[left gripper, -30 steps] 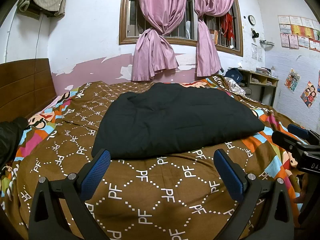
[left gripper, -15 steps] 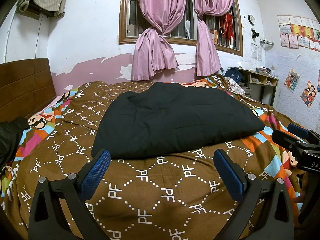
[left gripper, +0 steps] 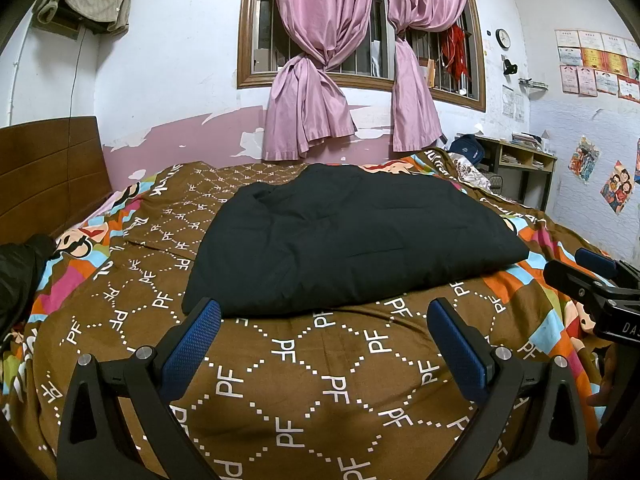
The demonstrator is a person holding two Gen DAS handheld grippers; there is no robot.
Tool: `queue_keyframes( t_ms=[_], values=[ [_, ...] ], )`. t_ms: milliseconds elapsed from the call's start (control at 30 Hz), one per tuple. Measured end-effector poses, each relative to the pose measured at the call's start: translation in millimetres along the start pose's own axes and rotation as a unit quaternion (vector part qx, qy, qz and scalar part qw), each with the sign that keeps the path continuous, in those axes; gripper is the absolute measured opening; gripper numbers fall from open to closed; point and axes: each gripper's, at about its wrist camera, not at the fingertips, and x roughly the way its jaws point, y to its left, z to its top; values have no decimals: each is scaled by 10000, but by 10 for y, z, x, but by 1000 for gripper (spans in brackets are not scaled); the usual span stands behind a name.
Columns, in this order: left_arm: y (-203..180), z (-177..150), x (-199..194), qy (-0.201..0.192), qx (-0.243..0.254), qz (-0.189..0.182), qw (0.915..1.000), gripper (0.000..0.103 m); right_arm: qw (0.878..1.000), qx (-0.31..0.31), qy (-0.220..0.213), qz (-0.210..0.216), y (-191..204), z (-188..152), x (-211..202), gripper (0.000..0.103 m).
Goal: Fold large clothes
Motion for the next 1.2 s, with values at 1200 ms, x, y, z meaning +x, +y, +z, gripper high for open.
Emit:
queue_keyframes(
  t_ms=[1200],
  values=[
    [108, -9, 39, 86, 69, -100, 9999, 101, 10000, 44, 31, -22, -8, 13, 0, 103]
  ],
)
